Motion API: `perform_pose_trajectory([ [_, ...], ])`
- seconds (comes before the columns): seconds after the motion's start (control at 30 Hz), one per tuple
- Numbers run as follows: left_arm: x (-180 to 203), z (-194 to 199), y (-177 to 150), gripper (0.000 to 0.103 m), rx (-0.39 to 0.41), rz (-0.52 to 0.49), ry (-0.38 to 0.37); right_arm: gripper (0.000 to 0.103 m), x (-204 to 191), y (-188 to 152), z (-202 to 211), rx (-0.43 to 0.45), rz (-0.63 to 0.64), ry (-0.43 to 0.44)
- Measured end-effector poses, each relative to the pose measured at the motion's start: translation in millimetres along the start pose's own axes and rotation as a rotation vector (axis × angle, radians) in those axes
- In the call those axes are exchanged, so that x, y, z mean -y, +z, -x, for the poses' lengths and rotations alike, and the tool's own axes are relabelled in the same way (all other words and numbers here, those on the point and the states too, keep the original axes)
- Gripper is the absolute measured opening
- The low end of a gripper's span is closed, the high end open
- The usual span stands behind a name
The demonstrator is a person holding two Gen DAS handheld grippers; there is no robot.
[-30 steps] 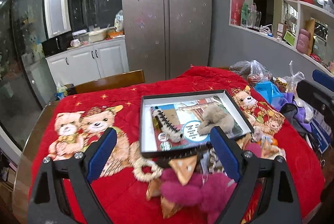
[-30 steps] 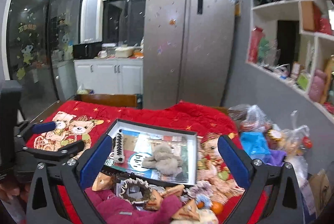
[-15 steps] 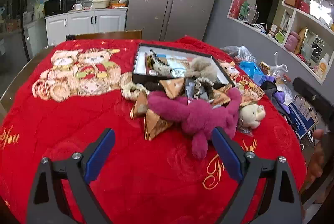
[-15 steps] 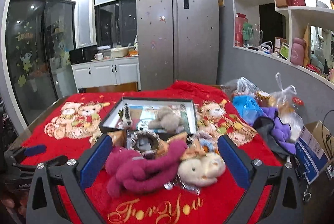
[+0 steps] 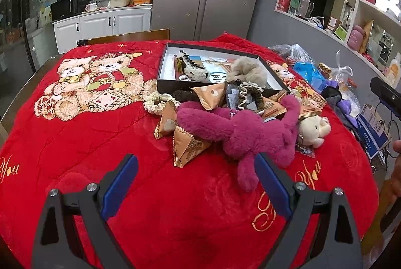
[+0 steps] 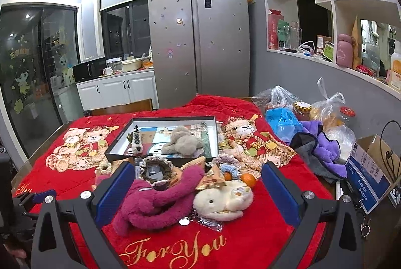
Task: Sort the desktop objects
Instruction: 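Grasp the gold-wrapped triangular snack with the left gripper while the right grasps the cream bunny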
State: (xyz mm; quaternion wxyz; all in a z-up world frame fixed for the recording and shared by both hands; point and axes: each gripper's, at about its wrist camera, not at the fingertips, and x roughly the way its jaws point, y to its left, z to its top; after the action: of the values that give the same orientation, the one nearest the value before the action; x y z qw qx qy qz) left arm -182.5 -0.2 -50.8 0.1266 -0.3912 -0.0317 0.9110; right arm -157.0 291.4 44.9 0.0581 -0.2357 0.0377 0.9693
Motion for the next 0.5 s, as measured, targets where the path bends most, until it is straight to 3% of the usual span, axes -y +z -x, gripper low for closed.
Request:
perform_pose_trajectory([
  [0.5, -8, -49, 3, 0.095, -0.059, -0.03, 0.022, 0.103, 37, -36, -63, -0.137, -0.052, -0.02],
])
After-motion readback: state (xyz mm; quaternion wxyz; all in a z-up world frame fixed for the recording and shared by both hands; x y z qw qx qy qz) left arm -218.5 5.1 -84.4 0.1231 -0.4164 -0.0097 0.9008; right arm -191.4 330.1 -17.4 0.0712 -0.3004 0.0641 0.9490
